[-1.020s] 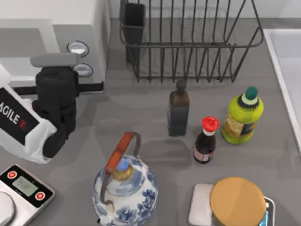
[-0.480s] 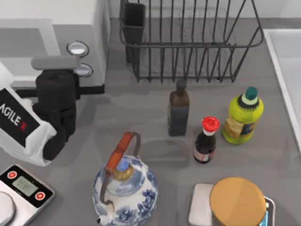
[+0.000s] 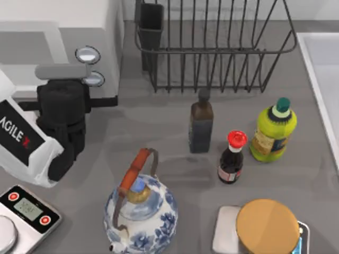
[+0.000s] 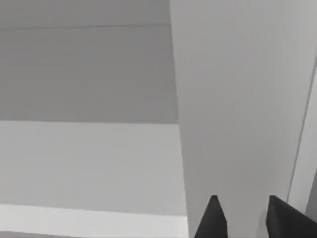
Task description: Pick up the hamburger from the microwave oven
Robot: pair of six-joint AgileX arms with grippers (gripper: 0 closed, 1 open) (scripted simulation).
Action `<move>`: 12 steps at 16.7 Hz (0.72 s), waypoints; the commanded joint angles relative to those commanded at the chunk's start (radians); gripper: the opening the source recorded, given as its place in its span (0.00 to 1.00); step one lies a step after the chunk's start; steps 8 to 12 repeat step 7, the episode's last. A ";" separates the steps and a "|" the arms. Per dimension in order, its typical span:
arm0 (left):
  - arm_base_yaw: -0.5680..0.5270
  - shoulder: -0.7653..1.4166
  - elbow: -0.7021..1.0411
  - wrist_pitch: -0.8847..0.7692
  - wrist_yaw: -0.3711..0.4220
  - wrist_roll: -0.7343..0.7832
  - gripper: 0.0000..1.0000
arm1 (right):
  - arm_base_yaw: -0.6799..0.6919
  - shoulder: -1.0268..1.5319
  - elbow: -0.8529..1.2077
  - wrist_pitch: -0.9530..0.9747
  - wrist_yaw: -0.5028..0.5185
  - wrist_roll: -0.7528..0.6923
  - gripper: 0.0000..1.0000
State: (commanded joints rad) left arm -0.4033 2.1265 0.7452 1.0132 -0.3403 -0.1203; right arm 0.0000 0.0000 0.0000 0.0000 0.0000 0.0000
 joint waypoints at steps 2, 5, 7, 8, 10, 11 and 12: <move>0.000 0.000 0.000 0.000 0.000 0.000 1.00 | 0.000 0.000 0.000 0.000 0.000 0.000 1.00; 0.000 0.000 0.000 0.000 0.000 0.000 1.00 | 0.000 0.000 0.000 0.000 0.000 0.000 1.00; 0.000 0.000 0.000 0.000 0.000 0.000 1.00 | 0.000 0.000 0.000 0.000 0.000 0.000 1.00; 0.000 0.000 0.000 0.000 0.000 0.000 1.00 | 0.000 0.000 0.000 0.000 0.000 0.000 1.00; 0.000 0.000 0.000 0.000 0.000 0.000 1.00 | 0.000 0.000 0.000 0.000 0.000 0.000 1.00; 0.000 0.000 0.000 0.000 0.000 0.000 1.00 | 0.000 0.000 0.000 0.000 0.000 0.000 1.00; 0.000 0.000 0.000 0.000 0.000 0.000 1.00 | 0.000 0.000 0.000 0.000 0.000 0.000 1.00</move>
